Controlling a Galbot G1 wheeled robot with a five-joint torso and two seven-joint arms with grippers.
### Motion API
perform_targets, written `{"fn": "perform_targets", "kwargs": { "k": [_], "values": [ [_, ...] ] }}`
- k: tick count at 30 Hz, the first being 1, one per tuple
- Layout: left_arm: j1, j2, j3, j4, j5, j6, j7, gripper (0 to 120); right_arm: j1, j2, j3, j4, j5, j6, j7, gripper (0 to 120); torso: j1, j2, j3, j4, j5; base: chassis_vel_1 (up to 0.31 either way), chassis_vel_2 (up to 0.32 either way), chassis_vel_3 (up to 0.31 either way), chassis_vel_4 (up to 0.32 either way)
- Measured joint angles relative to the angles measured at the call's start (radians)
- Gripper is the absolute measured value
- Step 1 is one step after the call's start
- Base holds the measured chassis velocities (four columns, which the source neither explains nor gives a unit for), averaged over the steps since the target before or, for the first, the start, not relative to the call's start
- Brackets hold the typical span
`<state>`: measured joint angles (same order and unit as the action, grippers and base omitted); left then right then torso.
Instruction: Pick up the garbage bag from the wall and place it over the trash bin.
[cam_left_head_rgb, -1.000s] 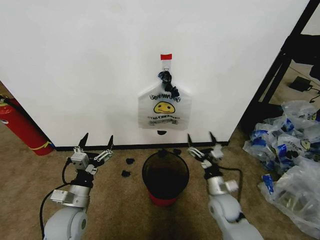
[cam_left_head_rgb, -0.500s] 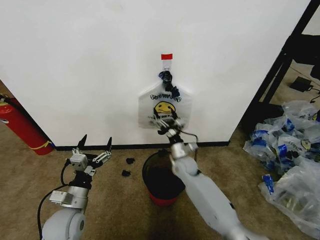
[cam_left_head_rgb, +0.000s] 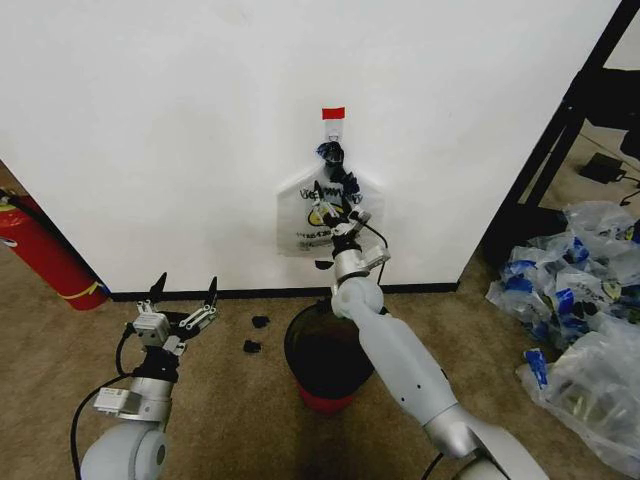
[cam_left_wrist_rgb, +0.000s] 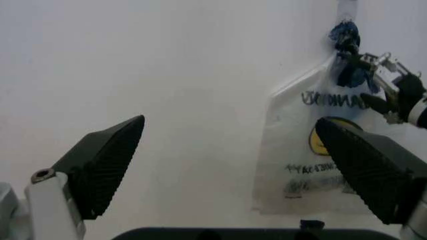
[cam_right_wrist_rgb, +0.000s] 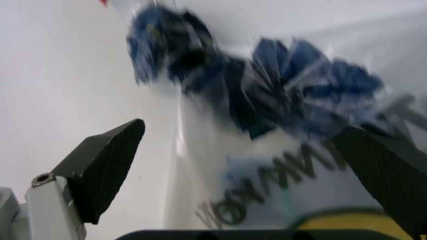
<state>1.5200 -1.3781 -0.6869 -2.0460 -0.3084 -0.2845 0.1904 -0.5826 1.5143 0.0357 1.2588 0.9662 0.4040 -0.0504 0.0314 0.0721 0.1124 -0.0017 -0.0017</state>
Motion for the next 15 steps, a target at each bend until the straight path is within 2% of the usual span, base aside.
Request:
{"fn": "perform_targets", "kwargs": {
  "k": [4,7,10,15],
  "values": [
    [-0.003,-0.005,0.01,0.001,0.009,0.0,0.0,100,0.0,-0.01,0.005,0.019,0.009,-0.004,0.0,100,0.0,0.0,0.0,0.0,0.0,0.0,0.0,0.0,0.0],
    [-0.003,-0.009,0.015,0.002,0.016,-0.001,-0.001,100,0.001,-0.02,0.009,0.023,0.011,-0.013,-0.002,94,0.0,0.0,0.0,0.0,0.0,0.0,0.0,0.0,0.0],
    [-0.001,-0.01,0.014,0.002,0.017,-0.003,-0.001,100,0.001,-0.022,0.013,0.021,0.011,-0.017,-0.002,86,0.0,0.0,0.0,0.0001,0.0,0.0,0.0,0.0,0.0],
    [0.006,-0.01,0.009,0.002,0.017,-0.008,-0.001,100,0.013,-0.023,0.02,0.011,0.013,-0.035,-0.001,67,0.0,0.0,0.0,0.0002,0.0,0.0,0.0,0.0,0.0]
  ]
}}
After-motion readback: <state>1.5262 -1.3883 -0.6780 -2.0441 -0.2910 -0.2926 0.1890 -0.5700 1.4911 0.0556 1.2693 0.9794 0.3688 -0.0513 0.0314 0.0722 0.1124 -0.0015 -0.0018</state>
